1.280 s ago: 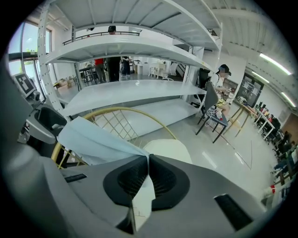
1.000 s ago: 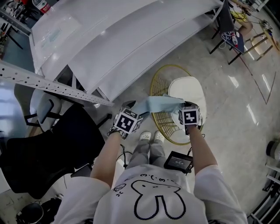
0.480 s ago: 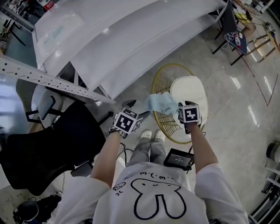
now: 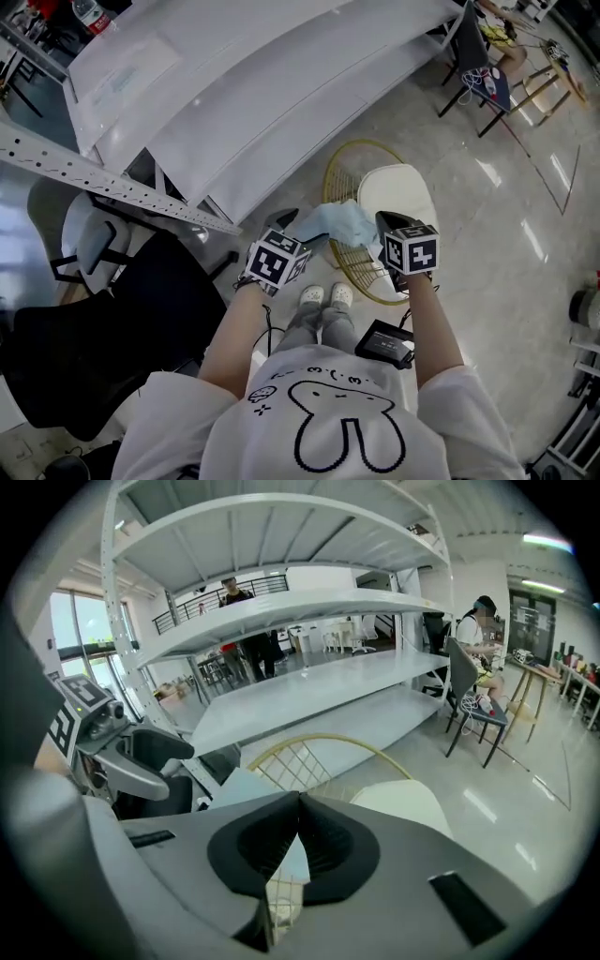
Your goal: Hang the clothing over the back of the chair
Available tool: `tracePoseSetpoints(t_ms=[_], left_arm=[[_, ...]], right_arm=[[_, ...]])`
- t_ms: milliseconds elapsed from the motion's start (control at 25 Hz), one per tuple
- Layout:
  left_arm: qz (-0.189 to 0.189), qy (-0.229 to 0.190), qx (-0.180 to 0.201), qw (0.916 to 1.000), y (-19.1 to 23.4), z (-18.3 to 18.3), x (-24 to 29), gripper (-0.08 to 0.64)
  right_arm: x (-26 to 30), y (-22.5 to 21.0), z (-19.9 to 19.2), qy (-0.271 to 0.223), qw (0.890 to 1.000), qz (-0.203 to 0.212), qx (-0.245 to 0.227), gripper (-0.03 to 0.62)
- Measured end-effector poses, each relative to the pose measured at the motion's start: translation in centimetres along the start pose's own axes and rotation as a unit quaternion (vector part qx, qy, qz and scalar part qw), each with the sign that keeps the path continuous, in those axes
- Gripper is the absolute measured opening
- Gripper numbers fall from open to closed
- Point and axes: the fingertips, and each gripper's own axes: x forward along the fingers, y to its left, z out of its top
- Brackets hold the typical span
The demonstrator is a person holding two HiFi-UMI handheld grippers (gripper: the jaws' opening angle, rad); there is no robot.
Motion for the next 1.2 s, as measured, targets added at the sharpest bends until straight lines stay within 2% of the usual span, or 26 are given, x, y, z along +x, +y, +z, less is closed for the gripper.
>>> tracePoseSetpoints(t_ms=[200,360,480,720,800,920,1200], left_arm=[[-0.015,-0.036,0.002,0.9992,-0.8,1.7,-1.0,0.353],[-0.017,-0.080,-0.013,0.9966,-1.8,3.3,-2.3,0.340],[-0.017,-0.119,-0.023,0.9925,-2.8,4.6,-3.6,0.268],[-0.009,-0.146,0.011,0.9892,-6.1,5.0,-5.6,0.215],[0.011,-0.167,0.019,0.9857,-6.9,5.4,-6.7,0.120],[0.033,-0.198,0.022,0.9794,-8.4,5.7,-8.6,0.020],[0.049,-0.257,0.039,0.9642,-13.5,6.0,-13.3,0.020]], right_arm=[[-2.6,2.1,1.2,-0.034,0.999,-0.015,-0.037,-0.012],[-5.5,4.2,2.6,-0.088,0.993,-0.026,-0.071,-0.012],[-7.6,5.7,3.7,-0.132,0.988,-0.028,-0.073,-0.014],[-11.4,8.6,4.0,-0.180,0.981,-0.008,-0.077,-0.015],[-12.8,9.4,3.9,-0.196,0.978,0.000,-0.077,-0.015],[-15.1,10.4,3.3,-0.215,0.973,0.010,-0.085,-0.015],[-21.0,12.9,2.0,-0.259,0.961,0.022,-0.097,-0.015]])
